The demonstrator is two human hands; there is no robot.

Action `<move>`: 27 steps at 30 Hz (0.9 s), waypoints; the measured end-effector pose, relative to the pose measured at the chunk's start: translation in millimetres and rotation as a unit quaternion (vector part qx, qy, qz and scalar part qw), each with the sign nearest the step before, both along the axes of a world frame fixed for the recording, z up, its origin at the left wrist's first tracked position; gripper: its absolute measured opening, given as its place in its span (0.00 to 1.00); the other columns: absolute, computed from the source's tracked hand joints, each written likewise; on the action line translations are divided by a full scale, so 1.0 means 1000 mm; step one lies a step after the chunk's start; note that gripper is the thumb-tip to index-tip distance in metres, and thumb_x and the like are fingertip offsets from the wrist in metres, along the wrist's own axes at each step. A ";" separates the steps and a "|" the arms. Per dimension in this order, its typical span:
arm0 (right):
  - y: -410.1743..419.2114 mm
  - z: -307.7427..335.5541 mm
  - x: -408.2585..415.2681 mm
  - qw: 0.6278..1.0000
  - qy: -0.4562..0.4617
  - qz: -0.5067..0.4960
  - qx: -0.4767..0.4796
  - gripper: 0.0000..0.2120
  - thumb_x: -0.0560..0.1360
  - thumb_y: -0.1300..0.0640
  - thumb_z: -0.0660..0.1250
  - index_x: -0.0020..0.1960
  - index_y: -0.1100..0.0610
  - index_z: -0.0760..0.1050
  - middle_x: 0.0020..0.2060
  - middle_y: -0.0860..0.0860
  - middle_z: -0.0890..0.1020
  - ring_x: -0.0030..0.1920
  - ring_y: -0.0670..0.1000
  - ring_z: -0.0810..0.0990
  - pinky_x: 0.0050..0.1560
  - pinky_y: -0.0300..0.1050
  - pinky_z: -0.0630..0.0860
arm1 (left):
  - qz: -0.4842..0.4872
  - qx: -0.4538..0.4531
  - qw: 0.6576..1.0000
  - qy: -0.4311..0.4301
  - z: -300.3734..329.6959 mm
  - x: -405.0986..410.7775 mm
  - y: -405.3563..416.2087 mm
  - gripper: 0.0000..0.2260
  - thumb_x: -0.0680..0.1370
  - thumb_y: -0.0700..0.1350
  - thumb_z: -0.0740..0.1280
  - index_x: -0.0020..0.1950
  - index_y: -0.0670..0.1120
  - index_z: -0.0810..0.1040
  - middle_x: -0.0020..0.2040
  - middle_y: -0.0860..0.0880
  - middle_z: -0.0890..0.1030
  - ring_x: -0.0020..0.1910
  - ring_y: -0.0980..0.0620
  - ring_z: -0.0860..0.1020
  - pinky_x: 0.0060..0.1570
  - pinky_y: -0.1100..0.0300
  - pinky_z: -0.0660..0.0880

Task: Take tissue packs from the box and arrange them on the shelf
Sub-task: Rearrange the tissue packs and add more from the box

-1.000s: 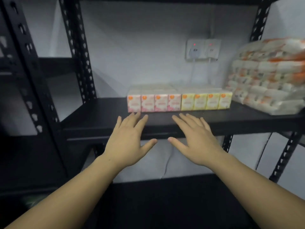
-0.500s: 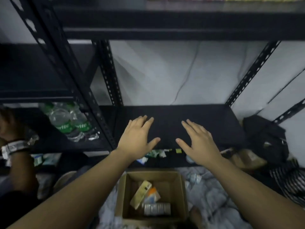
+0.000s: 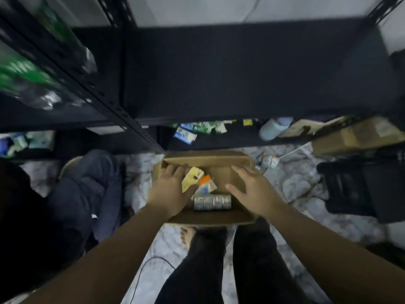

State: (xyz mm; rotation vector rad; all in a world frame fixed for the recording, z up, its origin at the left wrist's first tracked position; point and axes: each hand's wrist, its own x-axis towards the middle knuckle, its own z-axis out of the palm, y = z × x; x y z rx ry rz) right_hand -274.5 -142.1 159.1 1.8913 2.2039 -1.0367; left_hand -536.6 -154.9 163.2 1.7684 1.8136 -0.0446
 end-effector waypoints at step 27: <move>-0.016 -0.420 -0.023 0.968 0.068 -0.096 -0.221 0.24 0.80 0.43 0.69 0.74 0.47 0.72 0.63 0.48 0.81 0.62 0.50 0.79 0.57 0.49 0.77 | 0.120 -0.125 0.985 0.011 -0.467 0.010 0.007 0.34 0.77 0.54 0.73 0.80 0.63 0.61 0.70 0.40 0.69 0.66 0.35 0.72 0.62 0.43 0.74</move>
